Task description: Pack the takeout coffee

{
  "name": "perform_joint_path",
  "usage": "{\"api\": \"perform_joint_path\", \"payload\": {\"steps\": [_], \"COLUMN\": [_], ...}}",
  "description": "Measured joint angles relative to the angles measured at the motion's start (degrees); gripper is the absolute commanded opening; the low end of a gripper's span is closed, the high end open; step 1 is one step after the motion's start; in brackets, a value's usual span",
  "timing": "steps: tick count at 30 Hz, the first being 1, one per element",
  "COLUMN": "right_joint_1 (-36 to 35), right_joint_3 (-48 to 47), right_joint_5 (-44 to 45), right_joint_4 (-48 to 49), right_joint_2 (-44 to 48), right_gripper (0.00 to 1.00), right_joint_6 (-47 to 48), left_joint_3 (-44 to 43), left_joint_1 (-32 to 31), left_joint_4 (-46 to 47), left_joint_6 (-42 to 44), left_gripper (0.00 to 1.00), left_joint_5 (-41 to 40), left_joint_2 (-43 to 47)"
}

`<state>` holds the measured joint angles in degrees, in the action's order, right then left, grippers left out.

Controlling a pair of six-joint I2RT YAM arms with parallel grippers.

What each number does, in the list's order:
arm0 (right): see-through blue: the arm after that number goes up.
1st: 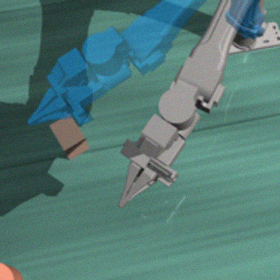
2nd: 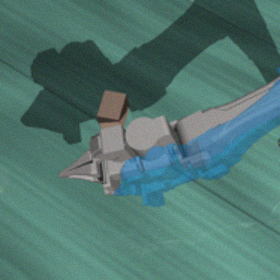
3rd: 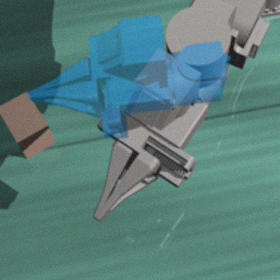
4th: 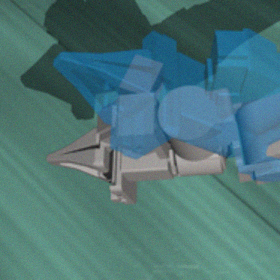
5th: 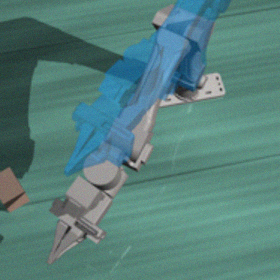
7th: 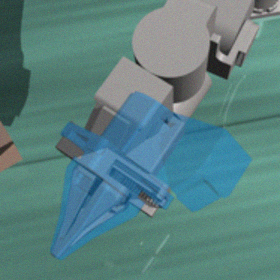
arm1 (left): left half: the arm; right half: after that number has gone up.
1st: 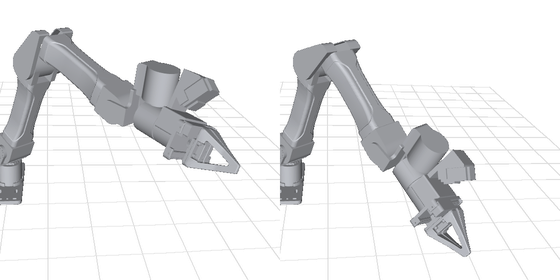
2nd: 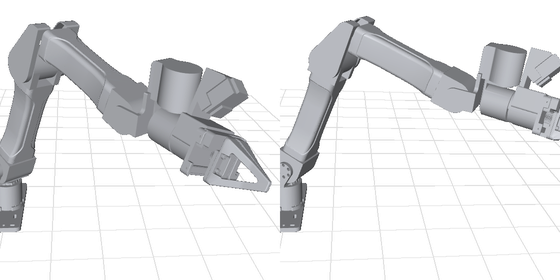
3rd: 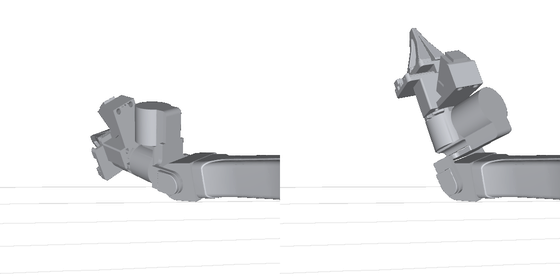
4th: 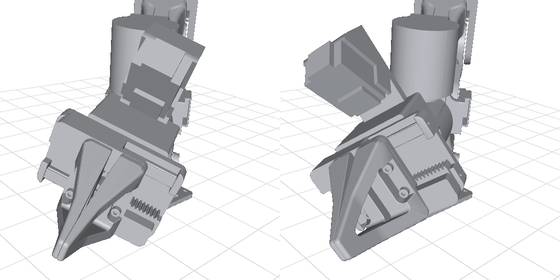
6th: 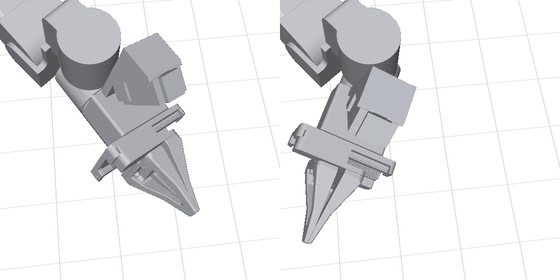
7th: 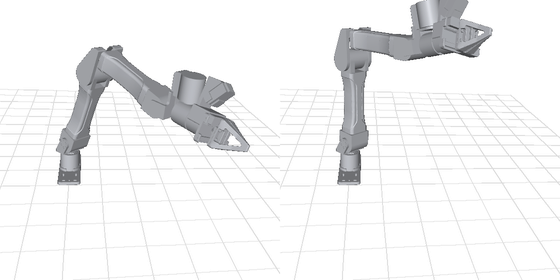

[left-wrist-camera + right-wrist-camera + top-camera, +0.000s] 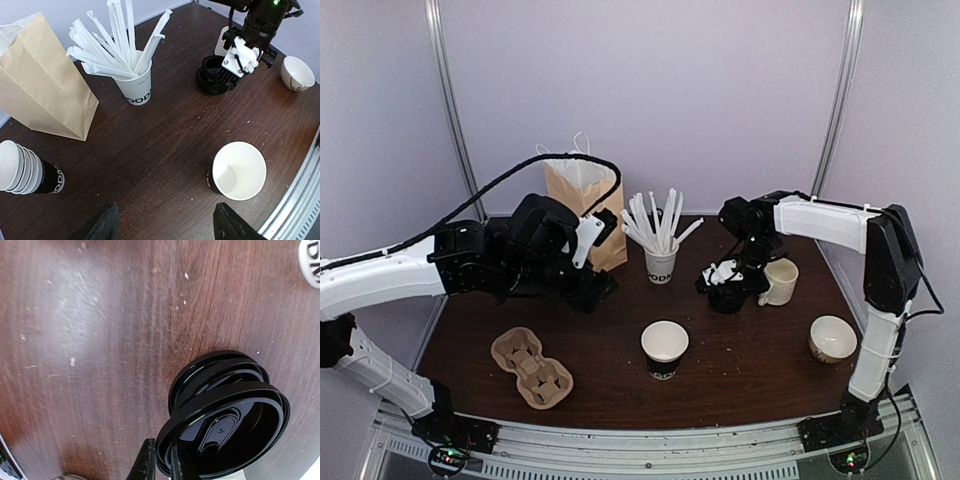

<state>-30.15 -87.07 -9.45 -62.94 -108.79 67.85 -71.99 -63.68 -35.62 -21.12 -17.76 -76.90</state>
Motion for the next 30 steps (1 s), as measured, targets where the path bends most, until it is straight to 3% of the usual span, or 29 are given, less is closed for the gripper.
{"api": "perform_joint_path", "payload": {"steps": [10,15,17,19,24,30], "right_joint_1": [1.0,3.8,4.6,4.9,4.8,4.8], "right_joint_3": [-0.9,-3.6,-4.2,-4.6,-2.9,6.7], "right_joint_5": [-10.1,-25.0,-32.0,-39.3,-57.3,-70.6], "right_joint_4": [-2.6,-4.3,-3.7,-1.7,11.4,35.5], "right_joint_2": [7.1,10.1,13.5,17.9,26.6,27.6], "right_gripper": [0.08,0.08,0.08,0.08,0.1,0.1], "right_joint_6": [-6.7,-13.9,-18.5,-23.9,-41.4,-66.9], "left_joint_3": [0.2,9.4,13.3,16.3,15.0,13.2], "left_joint_1": [0.0,0.0,0.0,0.0,0.0,0.0], "left_joint_4": [4.3,18.9,24.7,31.9,43.5,54.5], "left_joint_6": [3.3,9.4,12.9,17.6,25.3,28.7], "left_gripper": [0.71,0.8,0.88,0.91,0.91,0.91], "left_joint_5": [1.3,4.9,6.3,7.7,10.9,17.9], "left_joint_2": [-2.4,1.3,2.6,3.0,1.0,-2.7]}}
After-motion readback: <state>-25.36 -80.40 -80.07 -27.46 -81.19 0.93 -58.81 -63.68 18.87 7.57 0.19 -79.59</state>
